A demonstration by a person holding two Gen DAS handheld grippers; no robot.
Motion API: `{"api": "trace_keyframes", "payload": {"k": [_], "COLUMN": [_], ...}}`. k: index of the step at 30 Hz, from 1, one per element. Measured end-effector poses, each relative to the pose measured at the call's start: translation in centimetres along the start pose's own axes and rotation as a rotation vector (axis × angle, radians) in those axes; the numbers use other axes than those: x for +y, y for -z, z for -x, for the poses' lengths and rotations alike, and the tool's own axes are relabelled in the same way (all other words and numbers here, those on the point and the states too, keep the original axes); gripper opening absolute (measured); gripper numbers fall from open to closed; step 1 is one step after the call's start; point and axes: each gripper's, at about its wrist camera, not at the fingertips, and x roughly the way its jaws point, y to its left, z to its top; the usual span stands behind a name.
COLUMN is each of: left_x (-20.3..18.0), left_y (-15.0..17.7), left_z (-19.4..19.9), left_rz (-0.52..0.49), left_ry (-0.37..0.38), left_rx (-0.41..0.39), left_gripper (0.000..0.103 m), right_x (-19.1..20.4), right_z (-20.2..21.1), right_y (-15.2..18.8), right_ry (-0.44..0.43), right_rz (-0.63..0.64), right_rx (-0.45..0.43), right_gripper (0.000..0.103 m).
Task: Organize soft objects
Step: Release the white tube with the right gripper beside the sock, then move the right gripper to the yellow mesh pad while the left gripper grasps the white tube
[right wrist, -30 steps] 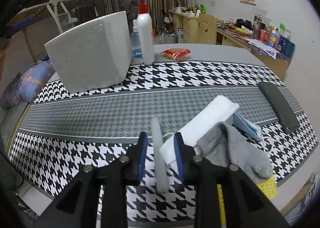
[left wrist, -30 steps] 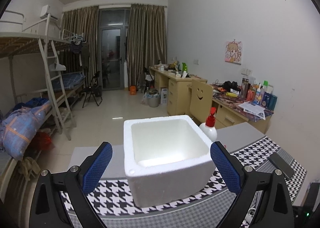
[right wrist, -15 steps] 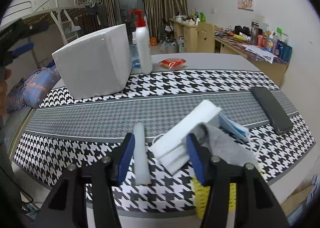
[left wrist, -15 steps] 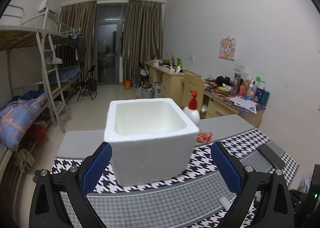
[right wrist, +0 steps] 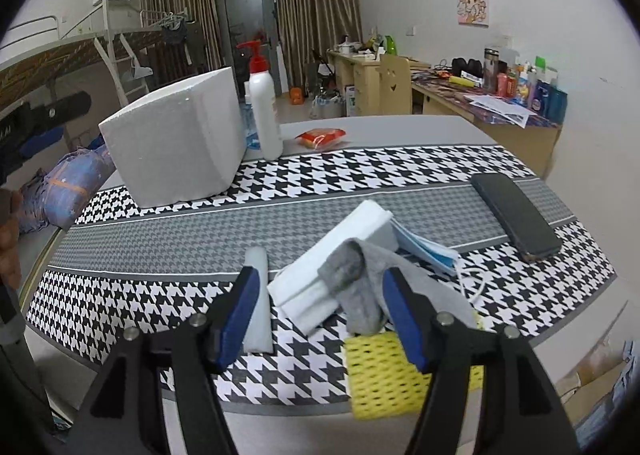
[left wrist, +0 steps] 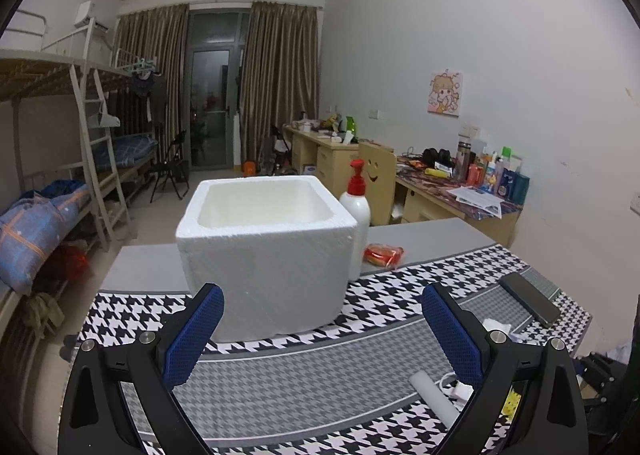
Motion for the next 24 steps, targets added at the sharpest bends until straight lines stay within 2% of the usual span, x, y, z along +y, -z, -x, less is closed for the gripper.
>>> {"api": "trace_keyframes", "payload": {"k": [9,24], "left_x": [-1.8,-5.3], "left_y": [1.8,5.1], "left_z": [0.0,-3.1], "left_rz": [-0.011,-0.019], "left_ry": [0.033,0.098], "left_rx": [0.014,0.142], "left_gripper": [0.100,0.100], "right_x": [-0.8,-2.7], "right_z": [1.2,1.7], "right_y": [0.6,1.7], "right_ry": [0.024,0.084], "right_rz": [-0.003,-0.027], "right_rx": [-0.031,-0.034], "right_gripper": [0.069,0.070]}}
